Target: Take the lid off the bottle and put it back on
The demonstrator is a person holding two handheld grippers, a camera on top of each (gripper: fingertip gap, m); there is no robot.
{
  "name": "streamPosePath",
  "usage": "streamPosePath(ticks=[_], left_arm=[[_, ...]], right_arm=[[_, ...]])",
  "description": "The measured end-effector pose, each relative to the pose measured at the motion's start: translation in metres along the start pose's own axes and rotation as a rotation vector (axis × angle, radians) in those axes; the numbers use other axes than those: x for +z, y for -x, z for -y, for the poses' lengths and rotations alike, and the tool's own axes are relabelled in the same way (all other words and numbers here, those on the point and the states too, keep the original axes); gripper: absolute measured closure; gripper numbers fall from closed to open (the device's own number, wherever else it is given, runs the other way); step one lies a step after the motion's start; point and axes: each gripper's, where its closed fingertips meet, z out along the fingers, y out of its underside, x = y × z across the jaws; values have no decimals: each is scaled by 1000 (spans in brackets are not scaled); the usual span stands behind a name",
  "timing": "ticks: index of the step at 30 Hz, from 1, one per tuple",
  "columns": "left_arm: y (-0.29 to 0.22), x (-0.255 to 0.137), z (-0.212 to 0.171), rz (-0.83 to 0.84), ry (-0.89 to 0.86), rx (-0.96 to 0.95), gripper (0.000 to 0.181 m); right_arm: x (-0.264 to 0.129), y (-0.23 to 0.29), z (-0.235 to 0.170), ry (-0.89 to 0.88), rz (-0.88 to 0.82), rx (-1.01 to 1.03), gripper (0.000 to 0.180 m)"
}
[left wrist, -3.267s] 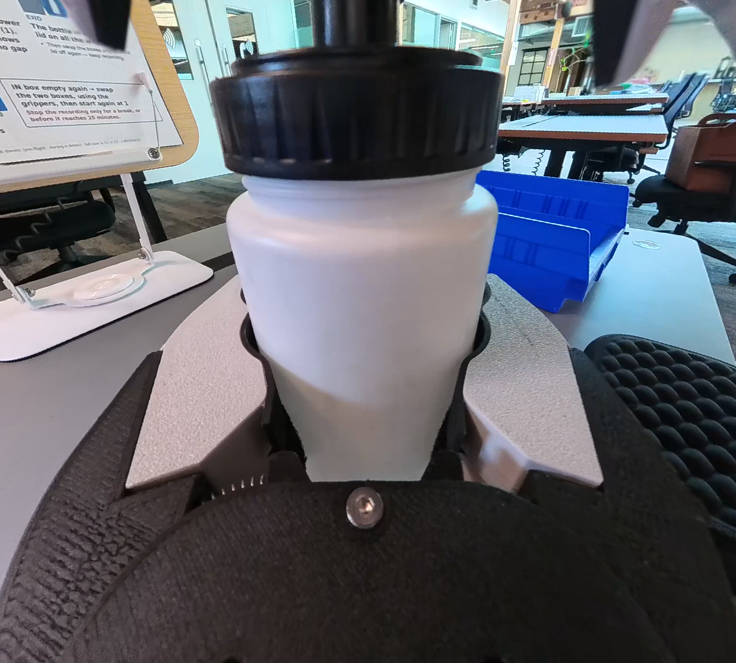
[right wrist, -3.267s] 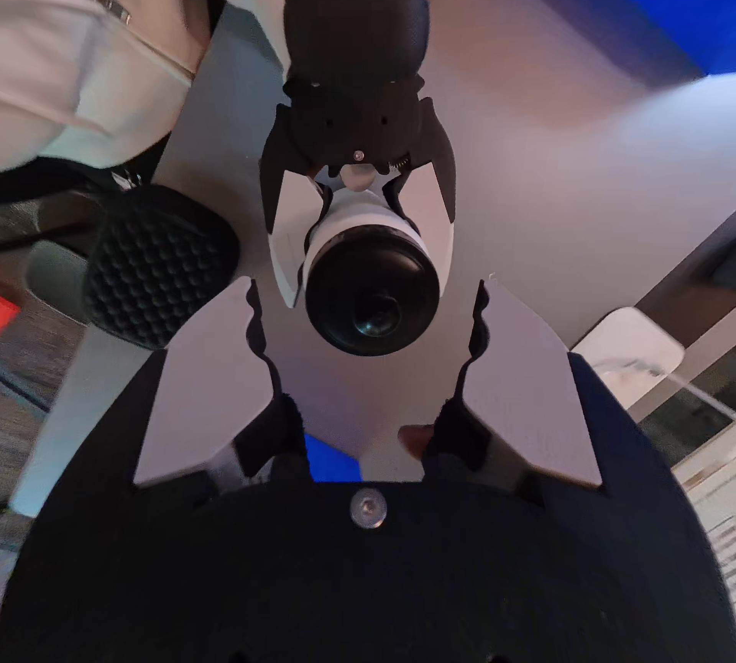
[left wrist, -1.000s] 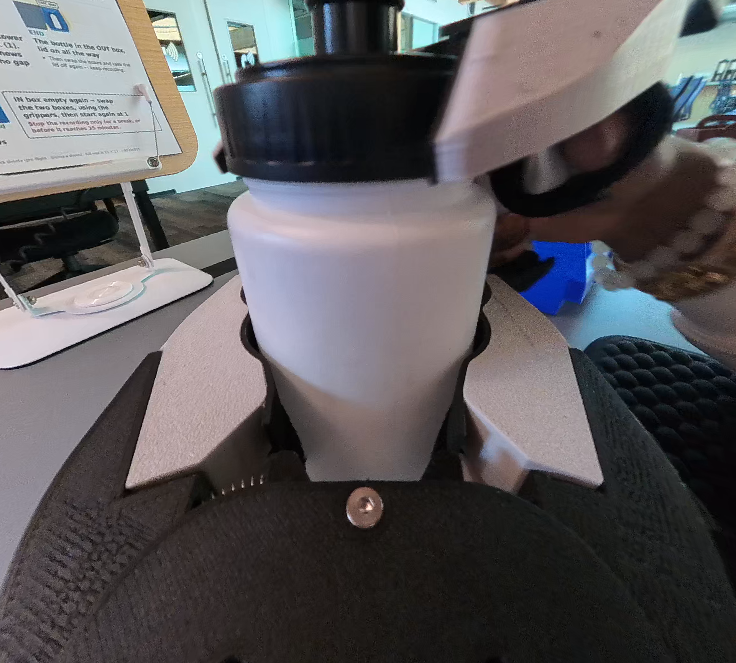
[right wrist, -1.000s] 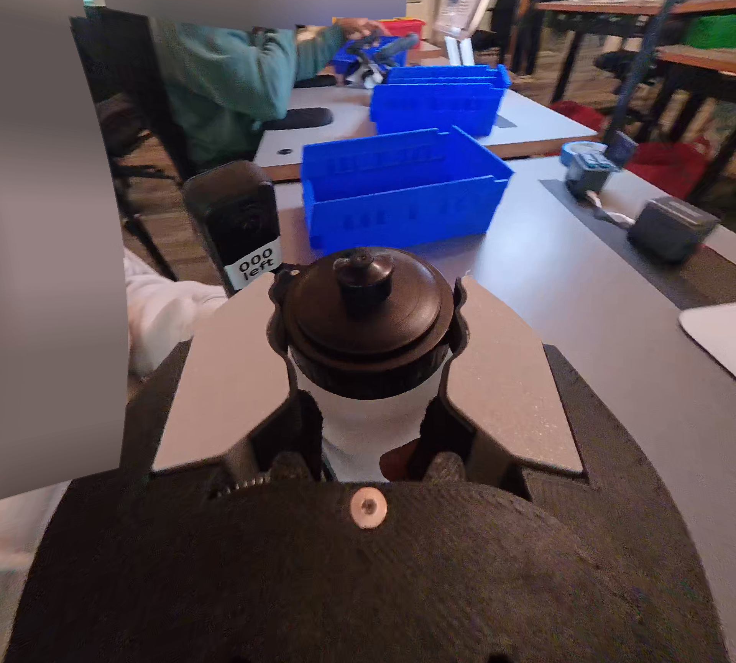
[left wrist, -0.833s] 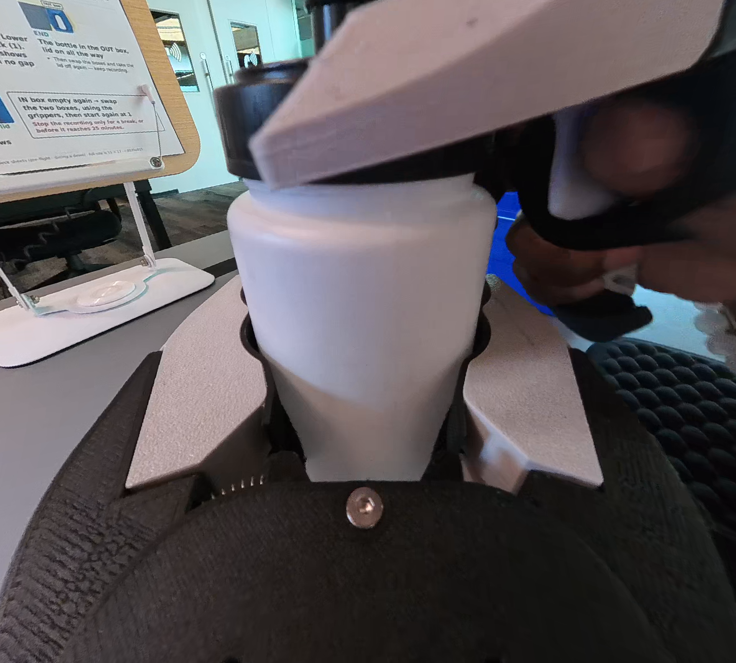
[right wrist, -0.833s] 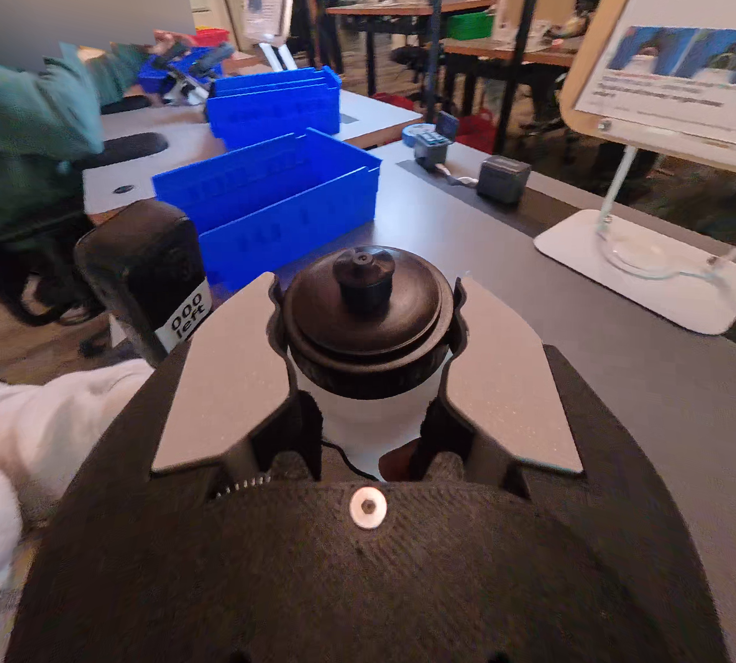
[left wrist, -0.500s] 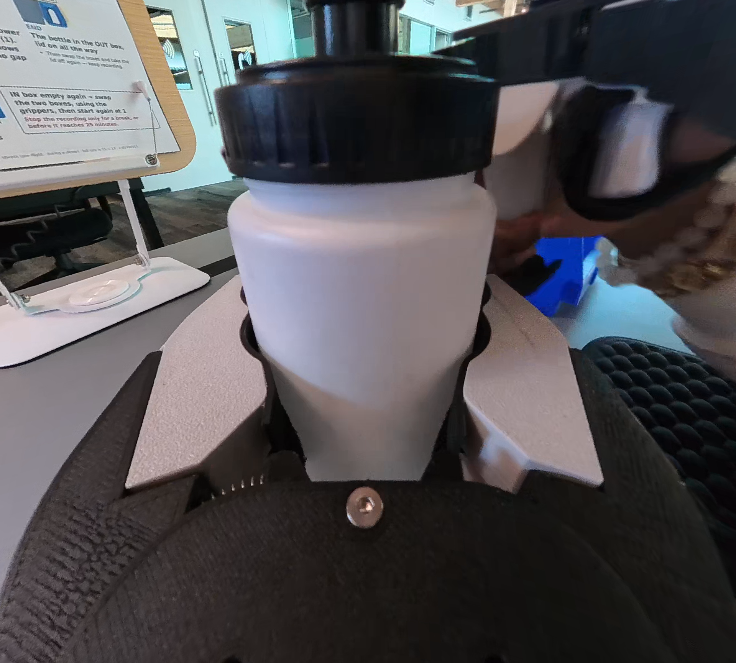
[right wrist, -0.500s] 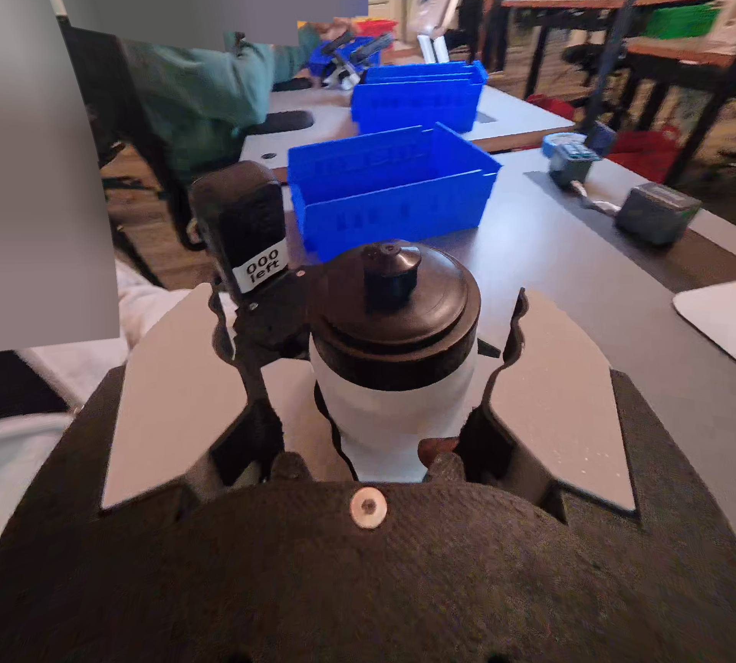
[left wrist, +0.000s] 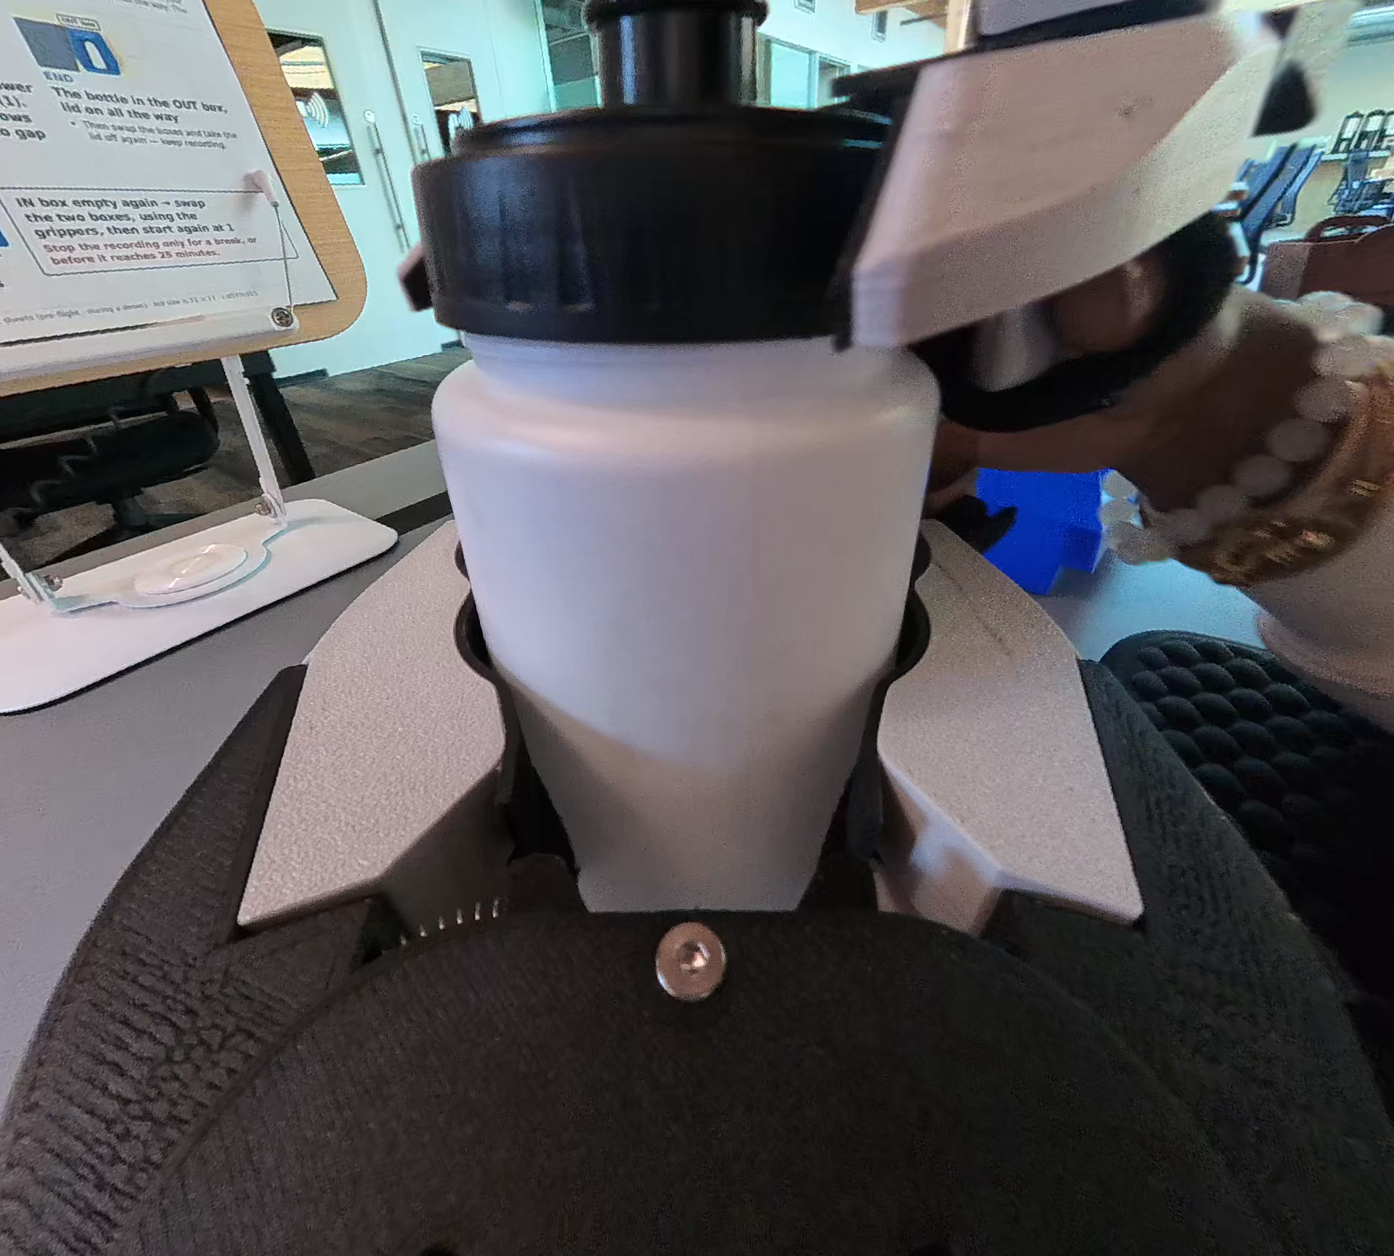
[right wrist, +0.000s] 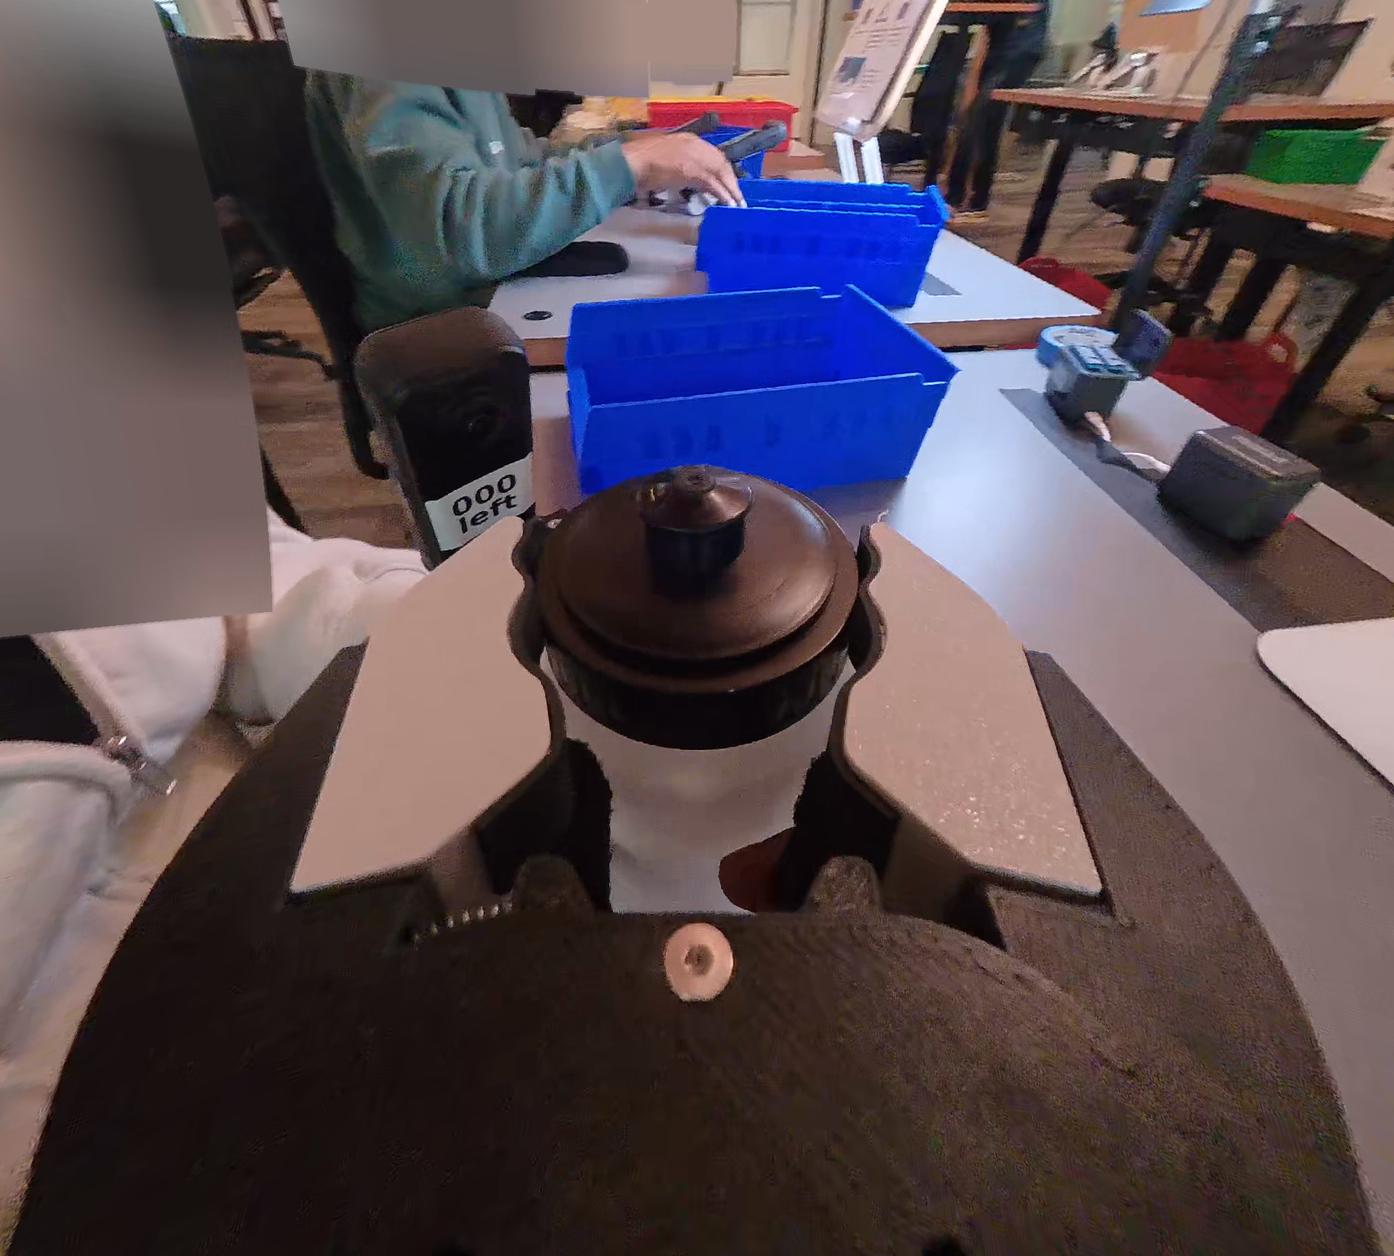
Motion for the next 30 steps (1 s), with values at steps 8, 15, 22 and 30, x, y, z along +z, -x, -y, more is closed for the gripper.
streamPosePath(ticks=[8,15,22,30], left_arm=[[2,0,0,13,2,-11,76],[4,0,0,21,0,-18,76],[3,0,0,11,-3,-19,76],[3,1,0,-3,-9,-23,76]], right_arm=[[-5,-17,-3,-3,-553,106,101],[-4,-17,-4,0,-616,61,93],[-7,-8,-6,107,-182,-116,52],[-6,1,13,-92,283,-139,40]])
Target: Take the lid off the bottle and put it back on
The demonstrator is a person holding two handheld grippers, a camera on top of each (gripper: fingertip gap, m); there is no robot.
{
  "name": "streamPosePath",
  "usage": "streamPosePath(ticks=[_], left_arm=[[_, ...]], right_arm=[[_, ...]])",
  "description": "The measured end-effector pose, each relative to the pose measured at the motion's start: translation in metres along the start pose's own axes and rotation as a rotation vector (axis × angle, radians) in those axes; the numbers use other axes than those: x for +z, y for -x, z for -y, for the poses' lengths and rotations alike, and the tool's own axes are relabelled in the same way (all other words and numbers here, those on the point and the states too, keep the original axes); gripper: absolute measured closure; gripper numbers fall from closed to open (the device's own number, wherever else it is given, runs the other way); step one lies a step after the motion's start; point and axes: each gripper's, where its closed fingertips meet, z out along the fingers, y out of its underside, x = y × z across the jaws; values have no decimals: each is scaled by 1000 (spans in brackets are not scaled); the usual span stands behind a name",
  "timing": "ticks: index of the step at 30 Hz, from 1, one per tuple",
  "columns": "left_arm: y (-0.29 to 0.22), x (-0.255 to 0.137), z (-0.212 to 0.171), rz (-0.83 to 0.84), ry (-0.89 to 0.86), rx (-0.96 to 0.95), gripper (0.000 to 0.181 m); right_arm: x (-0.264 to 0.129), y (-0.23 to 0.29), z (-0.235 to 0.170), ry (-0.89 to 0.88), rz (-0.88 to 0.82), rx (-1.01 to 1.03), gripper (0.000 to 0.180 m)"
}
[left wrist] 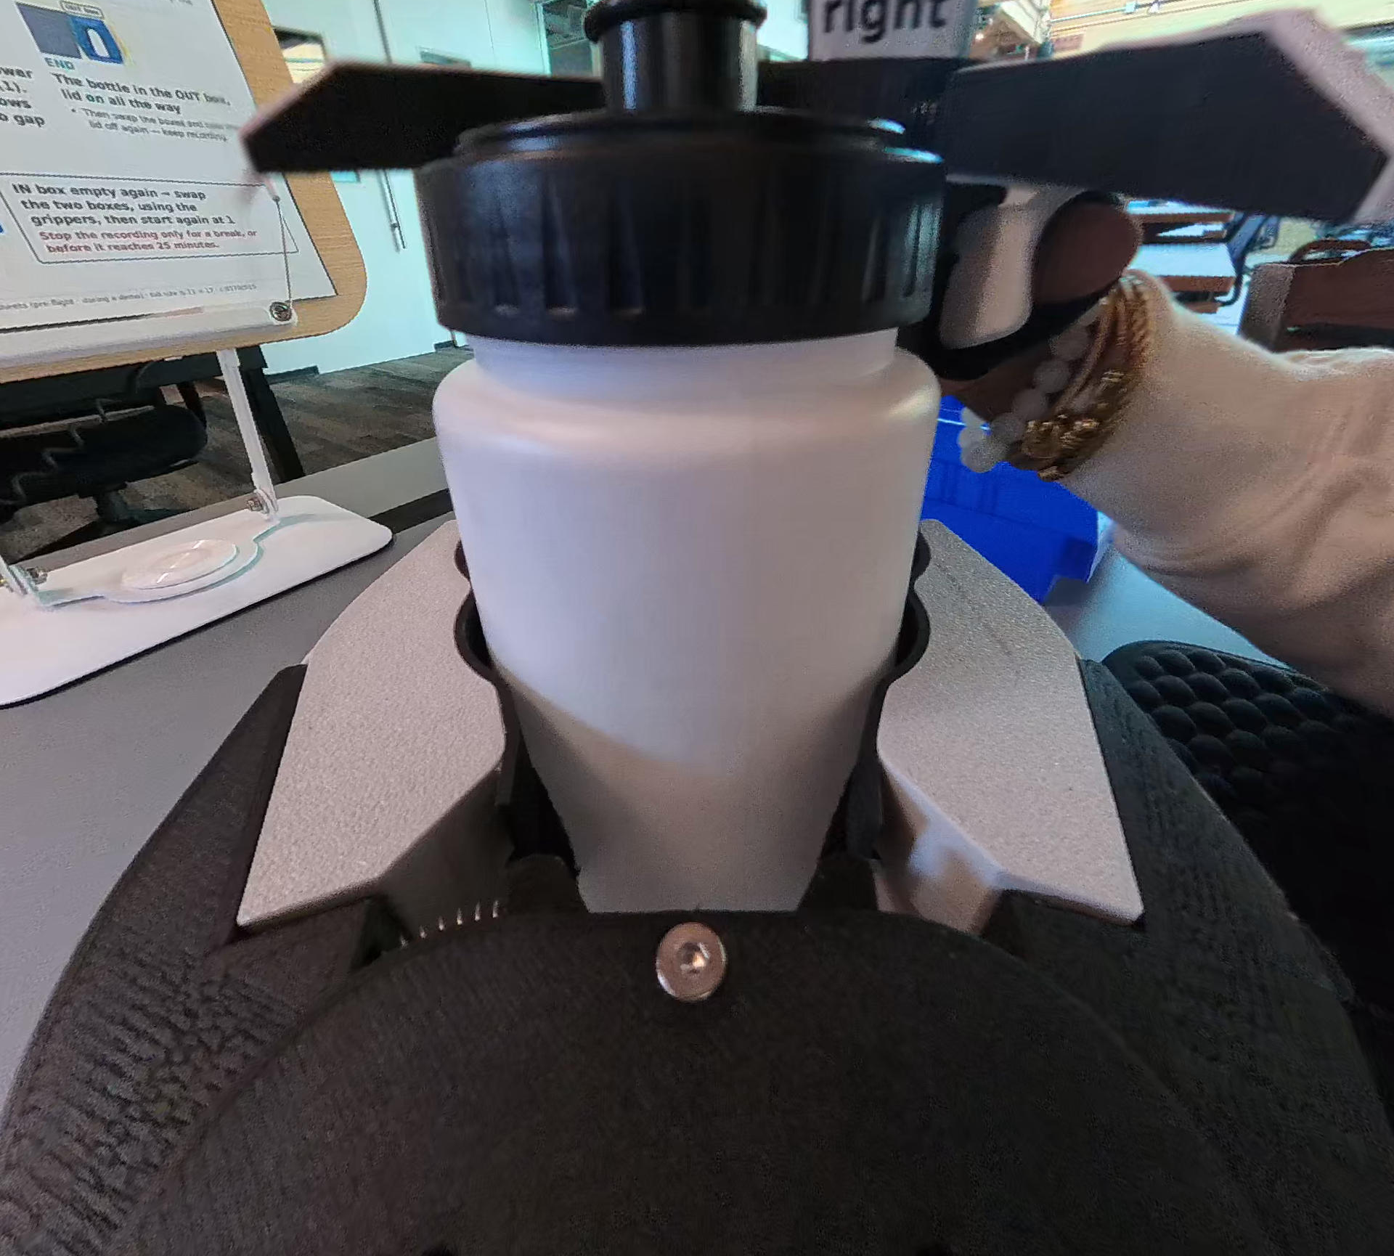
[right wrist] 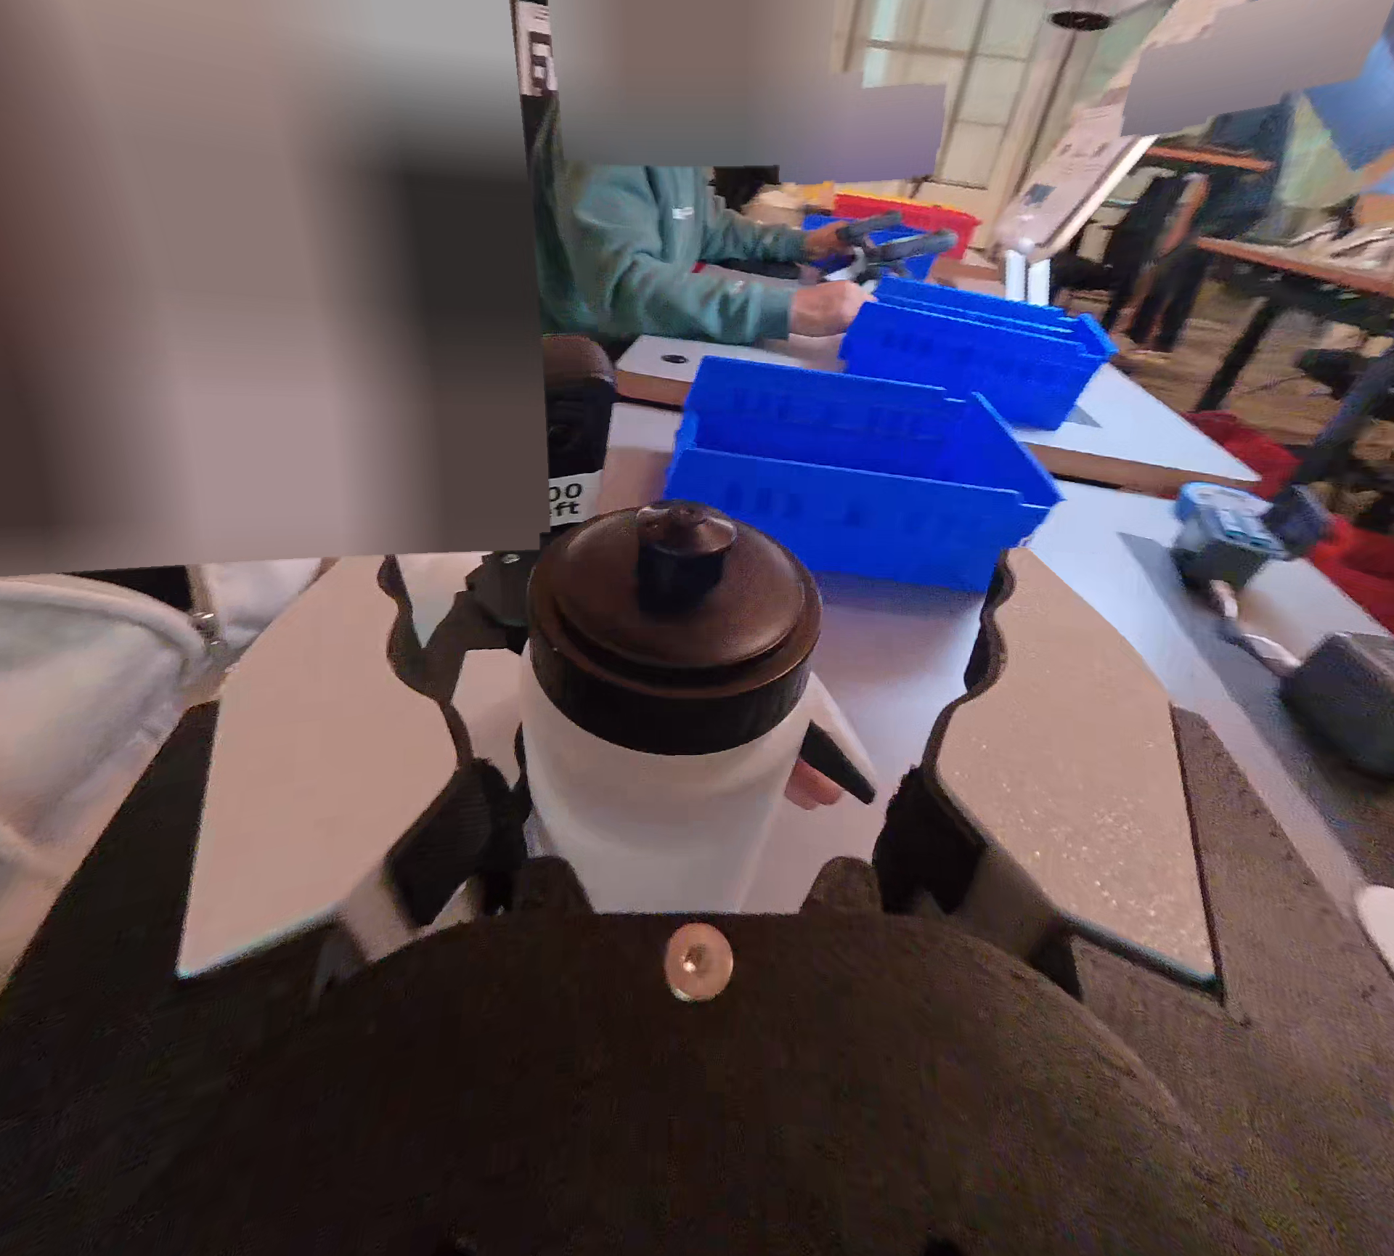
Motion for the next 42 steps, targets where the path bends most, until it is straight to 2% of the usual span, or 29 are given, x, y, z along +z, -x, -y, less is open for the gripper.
streamPosePath(ticks=[3,4,5,8,11,16,18,19,22,25,29,32,35,38,42], left_arm=[[0,0,0,-2,-1,2,76],[0,0,0,-2,0,0,76],[1,0,0,2,-1,-4,76],[2,0,0,8,-1,-8,76],[3,0,0,22,2,-9,76],[4,0,0,35,5,-10,76],[3,0,0,33,5,1,76],[2,0,0,32,5,3,76],[2,0,0,25,2,0,76],[2,0,0,18,2,-3,76],[1,0,0,9,1,-1,76],[0,0,0,-1,-1,2,76],[1,0,0,1,-2,-3,76],[3,-1,0,17,-2,-11,76],[4,-1,0,32,2,-8,76]], right_arm=[[4,9,-11,31,151,84,60],[5,9,-15,50,172,93,74],[5,8,-17,64,174,91,96],[6,6,-16,48,103,88,102],[6,-1,-16,26,-91,129,102],[0,-17,-18,27,-652,161,102],[-3,-16,-17,48,-772,130,101],[-3,-16,-16,52,-772,105,99],[1,-12,7,-81,-617,35,54],[-2,-6,11,-70,-343,75,48],[-6,0,-3,21,-26,123,61],[-2,1,-4,18,110,134,73],[4,9,-13,73,204,162,101],[7,4,-14,63,102,188,101],[6,-5,-15,72,-223,205,102]])
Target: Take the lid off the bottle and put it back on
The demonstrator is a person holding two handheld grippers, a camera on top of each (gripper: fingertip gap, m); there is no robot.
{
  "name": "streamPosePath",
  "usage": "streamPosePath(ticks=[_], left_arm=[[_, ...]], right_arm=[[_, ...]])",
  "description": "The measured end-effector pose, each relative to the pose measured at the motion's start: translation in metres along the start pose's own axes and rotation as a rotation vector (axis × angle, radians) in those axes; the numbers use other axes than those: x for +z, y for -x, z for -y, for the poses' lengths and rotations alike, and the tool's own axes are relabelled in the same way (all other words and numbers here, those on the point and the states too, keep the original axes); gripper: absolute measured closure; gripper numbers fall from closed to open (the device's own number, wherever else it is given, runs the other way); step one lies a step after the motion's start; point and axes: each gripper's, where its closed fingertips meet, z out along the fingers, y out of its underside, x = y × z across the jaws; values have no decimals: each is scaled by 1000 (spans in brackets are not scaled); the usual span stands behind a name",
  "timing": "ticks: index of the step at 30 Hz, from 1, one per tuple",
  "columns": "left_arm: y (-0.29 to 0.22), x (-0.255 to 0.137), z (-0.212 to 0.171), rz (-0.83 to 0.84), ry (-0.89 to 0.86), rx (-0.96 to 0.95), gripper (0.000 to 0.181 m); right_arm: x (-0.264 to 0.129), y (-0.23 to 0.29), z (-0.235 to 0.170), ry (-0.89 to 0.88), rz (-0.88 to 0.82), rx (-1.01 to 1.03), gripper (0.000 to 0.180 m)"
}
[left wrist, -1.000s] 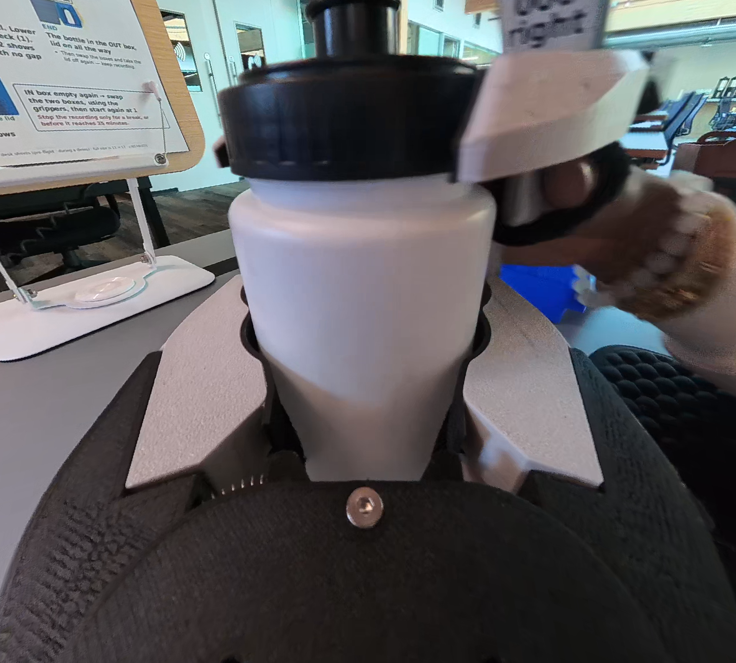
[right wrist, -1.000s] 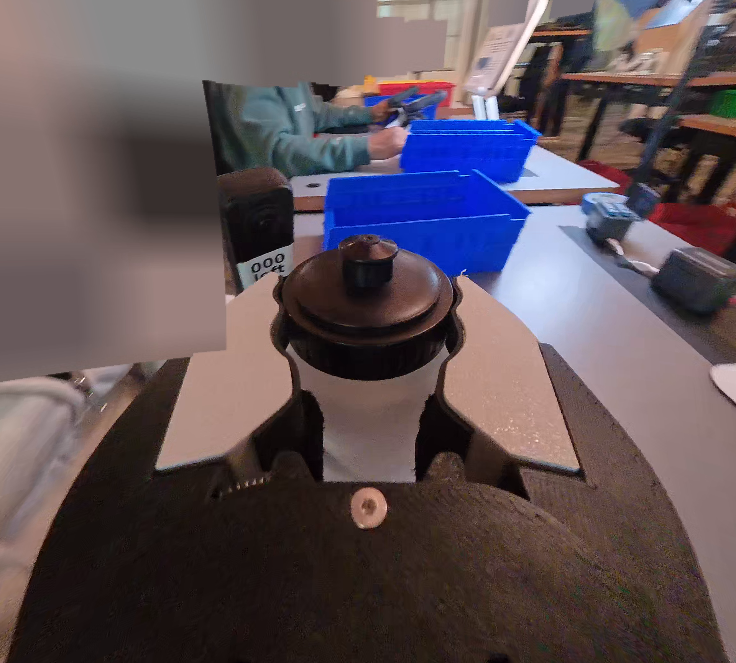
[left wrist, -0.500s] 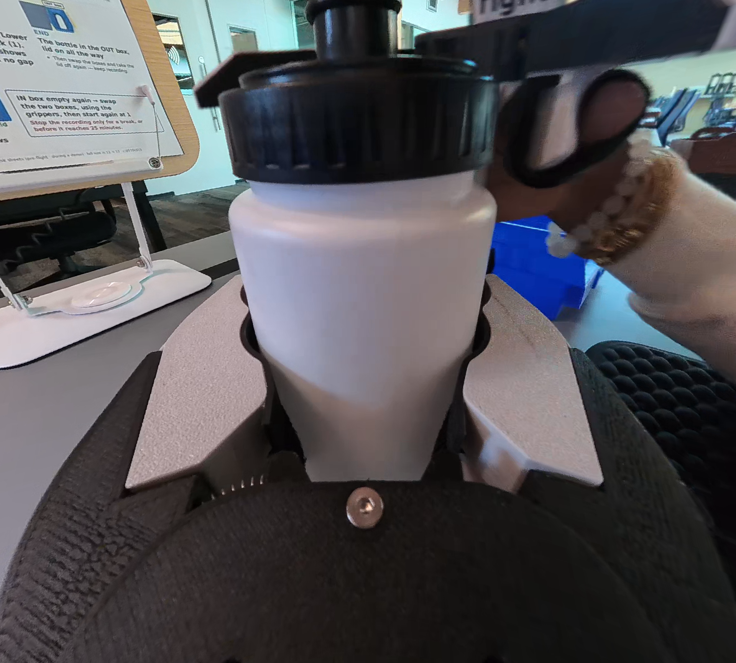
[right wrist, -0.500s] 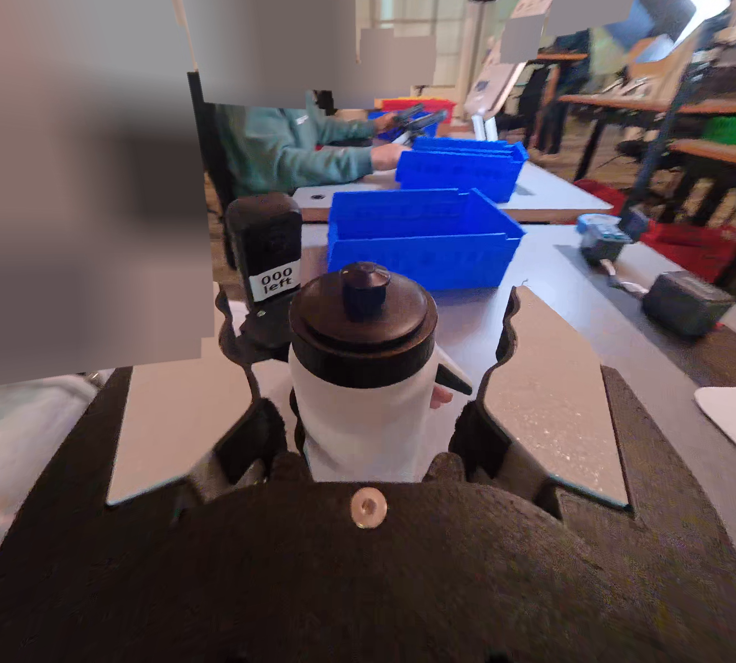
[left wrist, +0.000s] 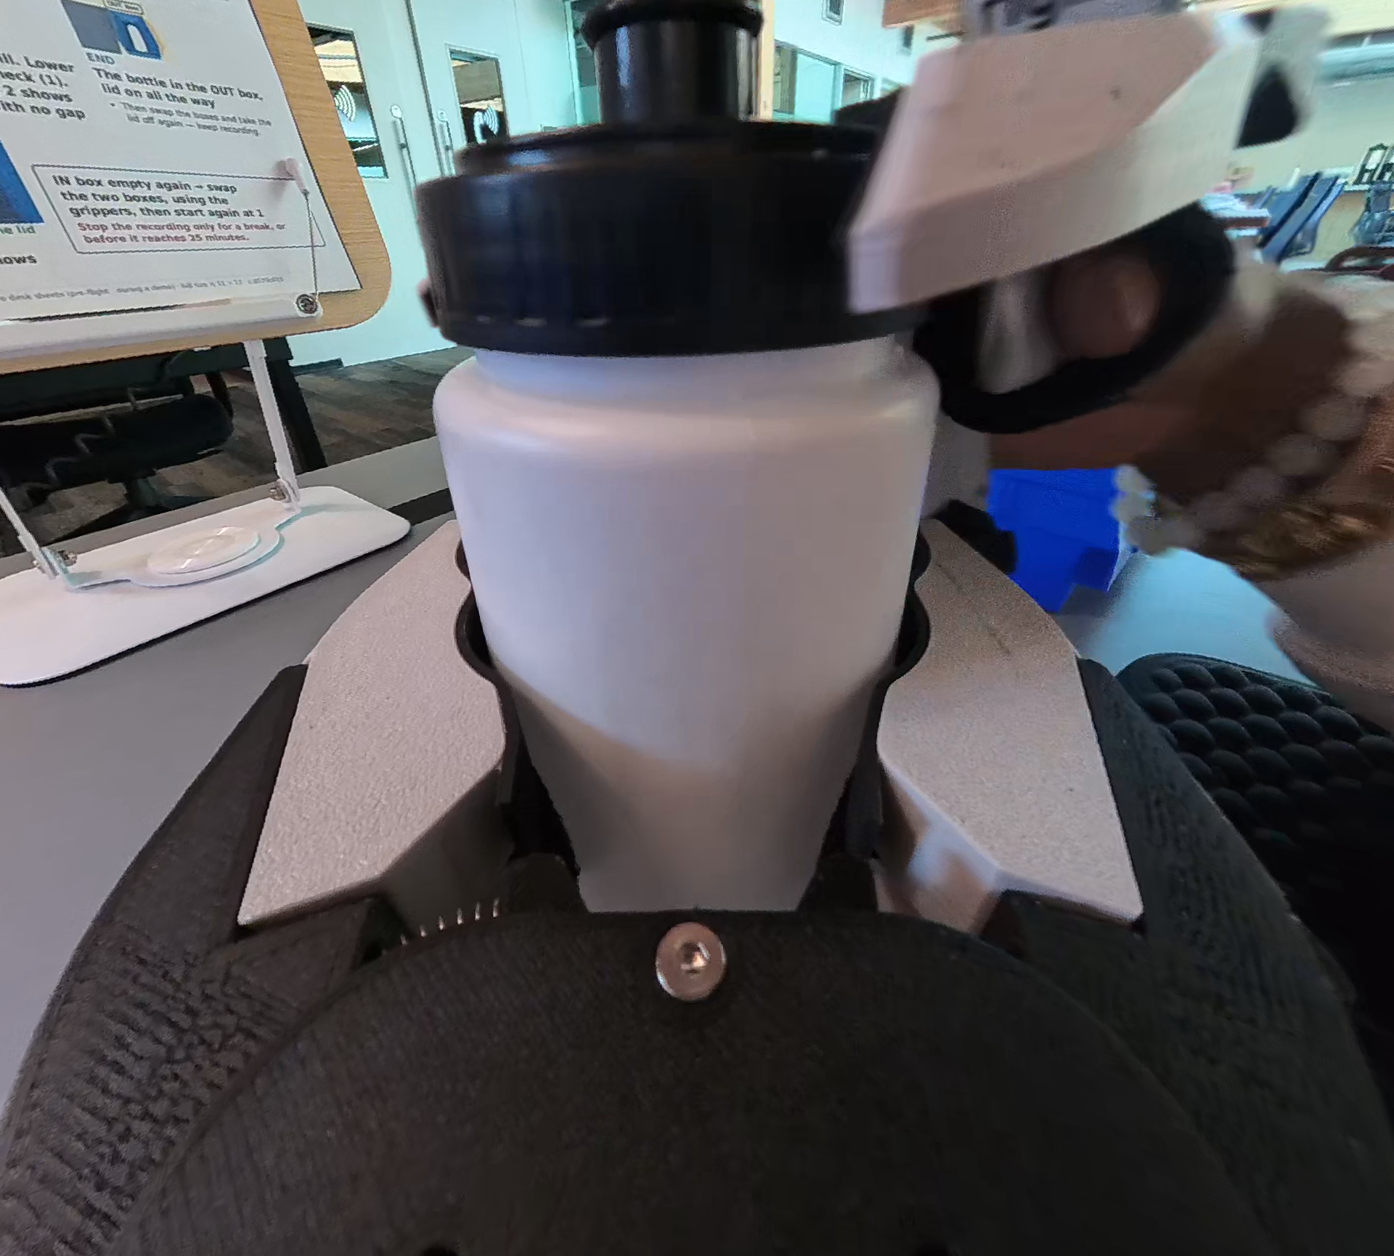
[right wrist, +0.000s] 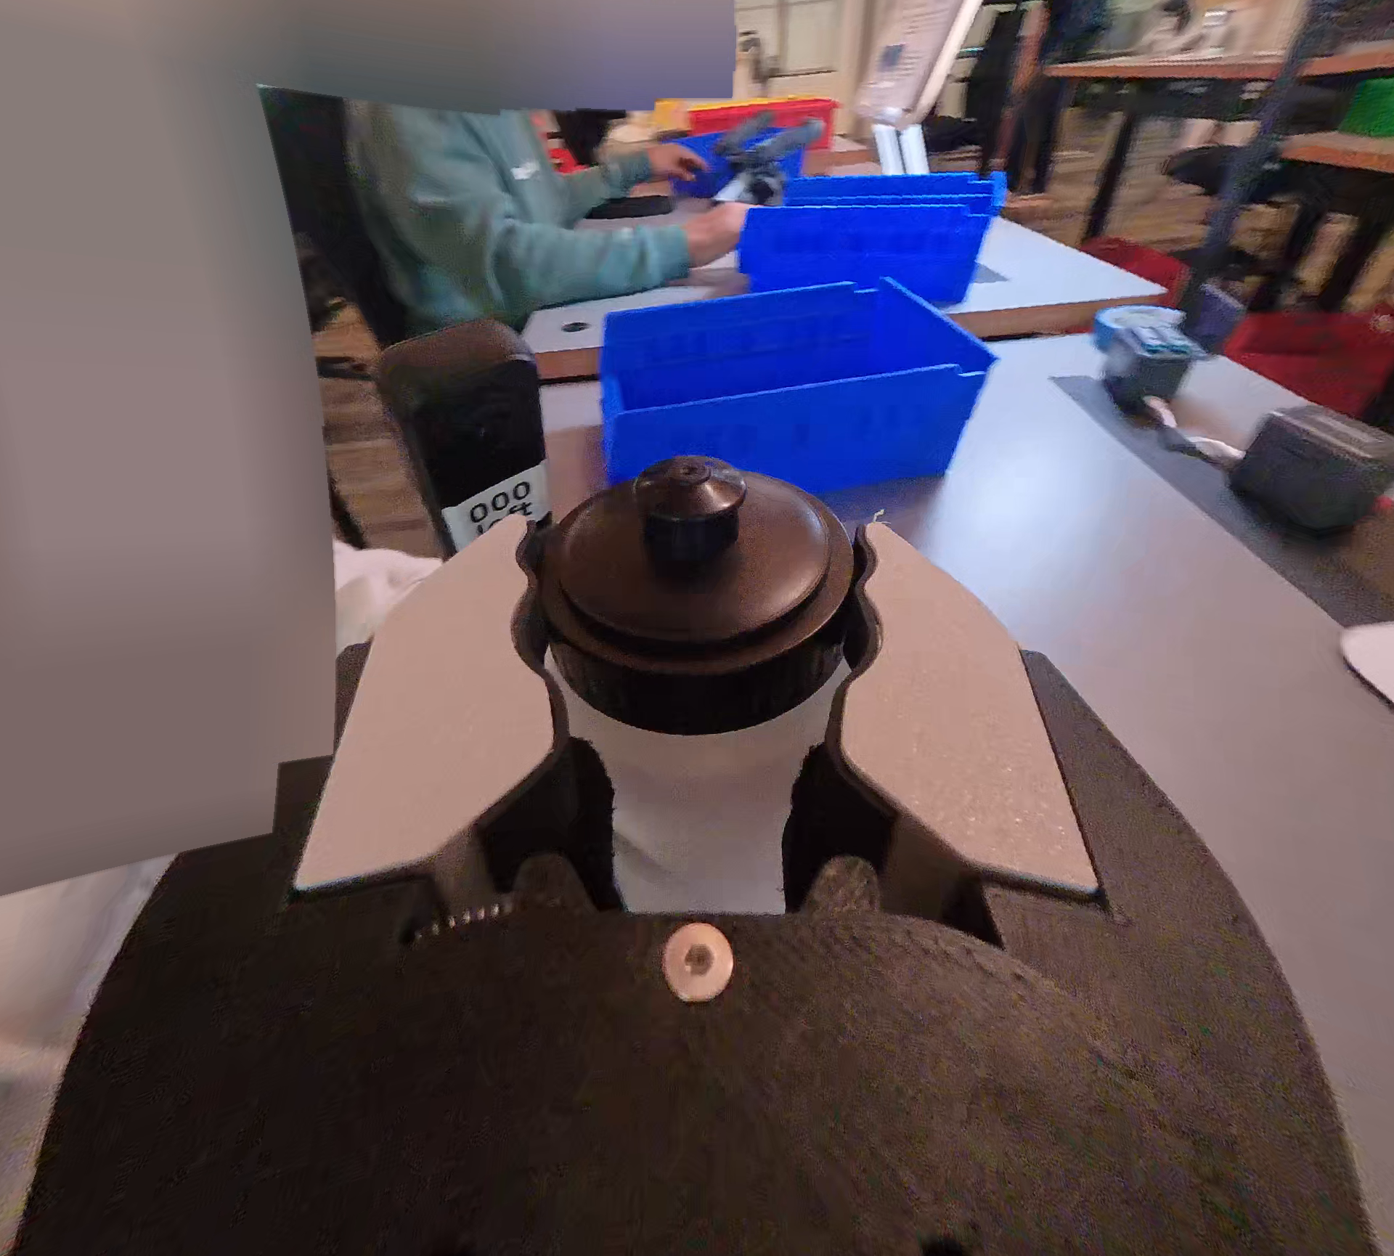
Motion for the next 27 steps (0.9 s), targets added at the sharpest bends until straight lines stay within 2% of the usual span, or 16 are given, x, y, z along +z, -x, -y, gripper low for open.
streamPosePath(ticks=[4,6,7,9,12,14,16,20,22,24,27], left_arm=[[-1,0,0,4,1,9,76],[-1,0,0,2,2,12,76],[-2,0,0,1,2,12,77],[-2,0,0,-5,1,11,76],[-2,0,0,-12,1,10,76],[-3,0,0,-18,1,10,76],[-3,0,0,-23,-1,8,76],[-4,0,0,-28,-3,8,76],[-2,-1,0,-22,-4,1,76],[-2,-1,0,-21,-4,-3,76],[-2,-1,0,-15,-3,7,76]], right_arm=[[-3,-10,0,-7,-428,35,102],[-4,-12,-3,6,-532,-29,100],[-1,-9,-5,31,-507,-80,84],[5,-1,1,15,-380,-130,74],[2,24,12,-16,-26,-179,59],[-5,26,11,7,141,-192,50],[-8,21,4,61,258,-205,61],[-1,8,-2,55,363,-158,75],[-1,12,-3,41,417,-111,96],[-1,12,-2,22,393,-65,101],[0,9,-1,-8,237,-53,101]])
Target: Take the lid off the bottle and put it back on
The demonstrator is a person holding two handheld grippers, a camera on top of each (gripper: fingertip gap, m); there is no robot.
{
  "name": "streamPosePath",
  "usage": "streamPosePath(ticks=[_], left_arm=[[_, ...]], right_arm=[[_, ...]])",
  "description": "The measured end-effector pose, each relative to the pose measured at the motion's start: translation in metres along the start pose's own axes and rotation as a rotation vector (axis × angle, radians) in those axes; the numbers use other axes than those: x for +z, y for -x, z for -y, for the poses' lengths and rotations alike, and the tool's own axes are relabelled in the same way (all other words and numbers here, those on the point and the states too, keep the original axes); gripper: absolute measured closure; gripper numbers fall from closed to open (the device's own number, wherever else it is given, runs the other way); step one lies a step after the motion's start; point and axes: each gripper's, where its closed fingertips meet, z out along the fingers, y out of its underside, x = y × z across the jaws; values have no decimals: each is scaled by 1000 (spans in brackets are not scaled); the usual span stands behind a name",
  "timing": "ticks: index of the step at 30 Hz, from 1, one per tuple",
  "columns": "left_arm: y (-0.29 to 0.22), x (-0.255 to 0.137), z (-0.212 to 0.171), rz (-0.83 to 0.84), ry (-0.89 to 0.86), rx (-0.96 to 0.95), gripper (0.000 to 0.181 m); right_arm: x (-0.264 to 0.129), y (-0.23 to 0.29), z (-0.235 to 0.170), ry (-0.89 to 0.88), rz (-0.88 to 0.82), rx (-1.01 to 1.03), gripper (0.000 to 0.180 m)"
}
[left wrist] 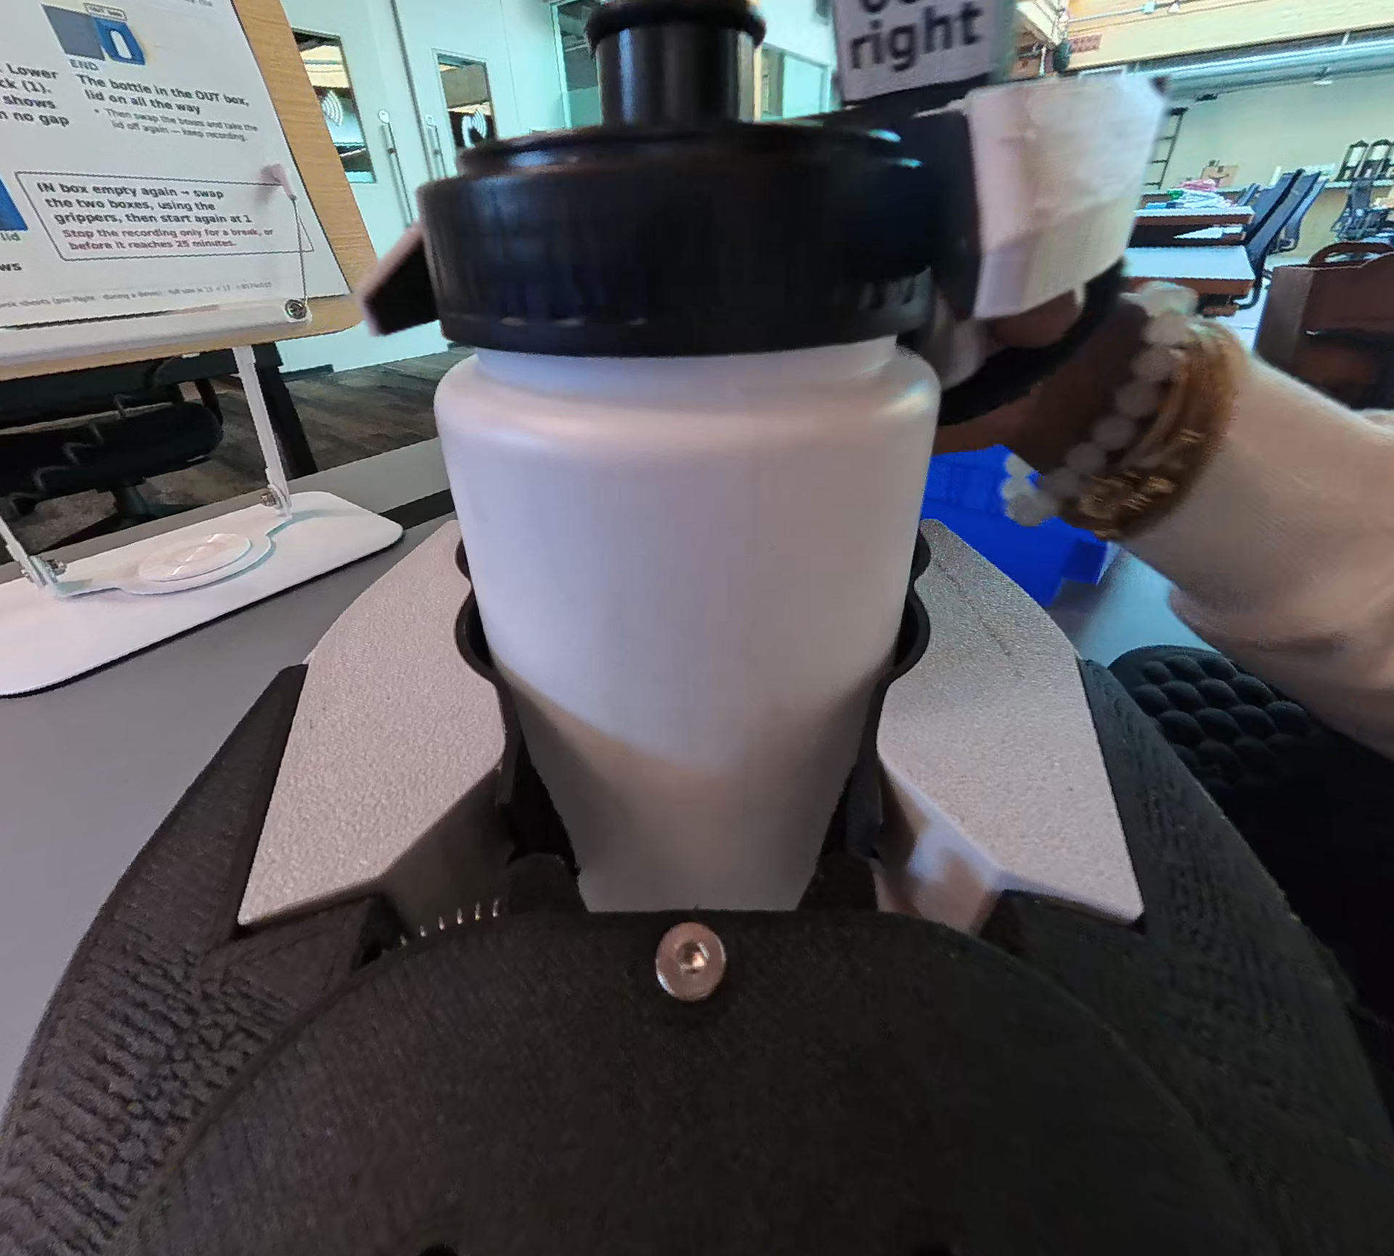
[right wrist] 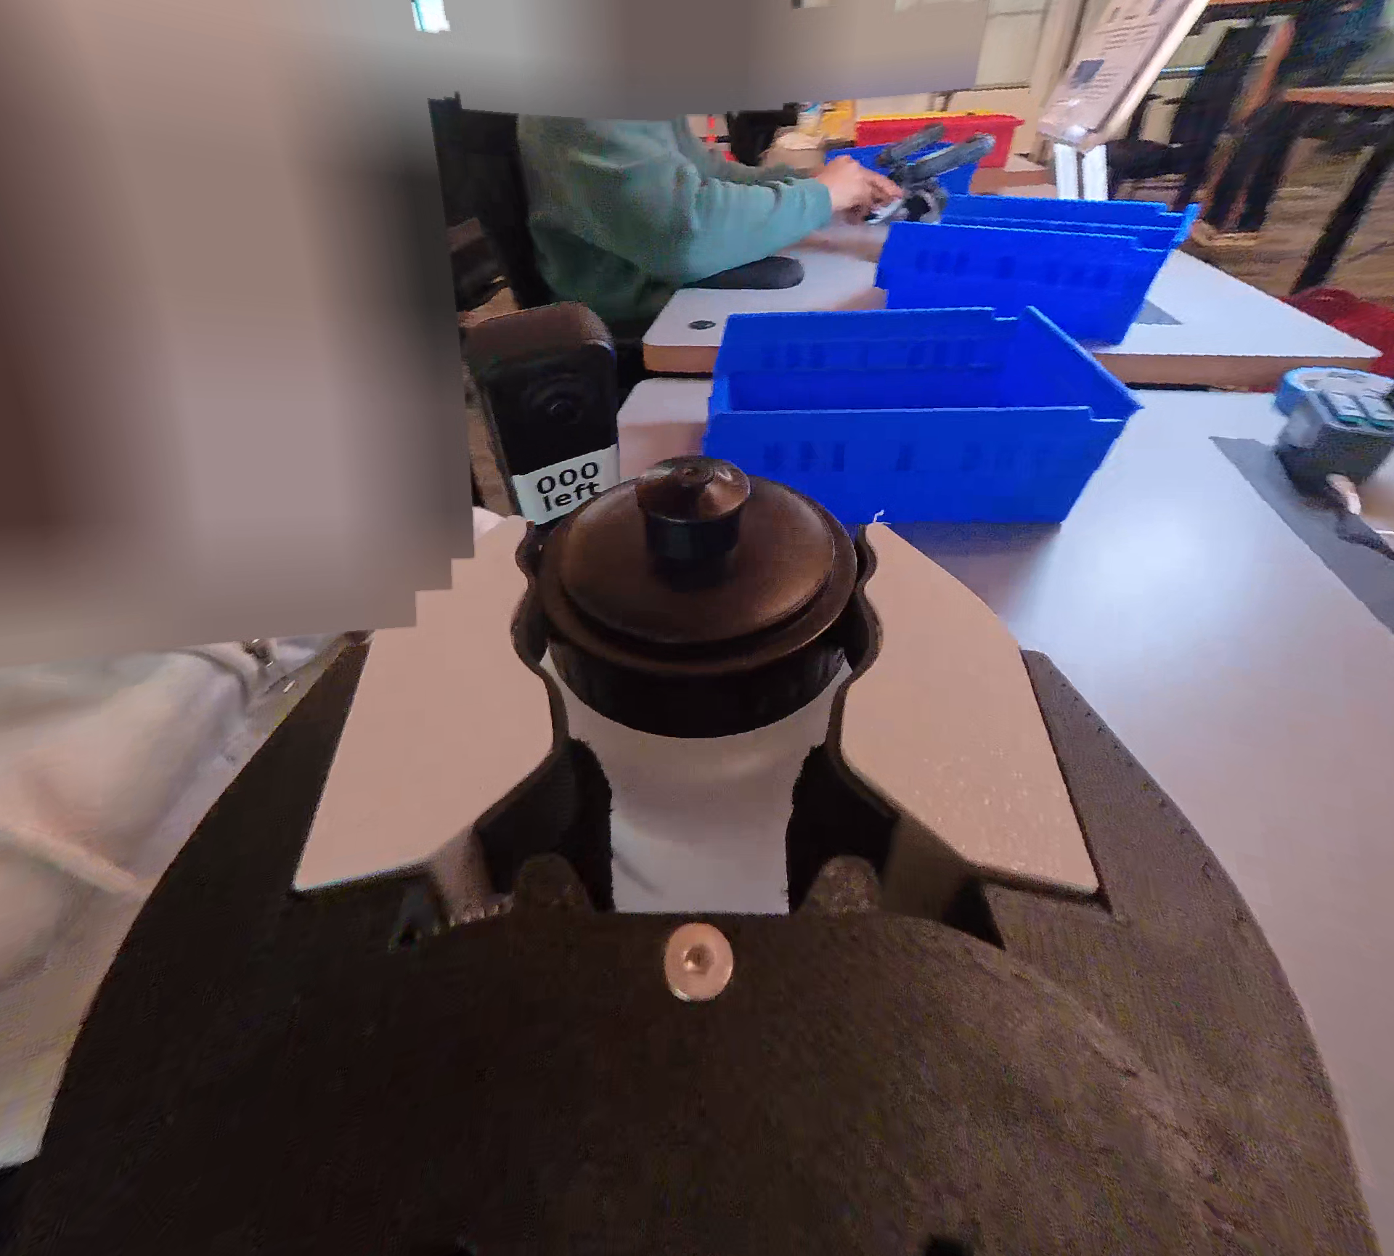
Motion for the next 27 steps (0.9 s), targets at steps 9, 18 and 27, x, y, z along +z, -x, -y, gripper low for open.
streamPosePath(ticks=[9,18,27], left_arm=[[-1,0,0,17,7,12,76],[-1,-1,0,-5,7,-2,76],[-2,-1,0,-24,-1,-10,76]], right_arm=[[-11,-20,2,-74,-856,65,102],[-8,2,25,-131,-308,-100,53],[7,4,-3,42,122,-53,86]])
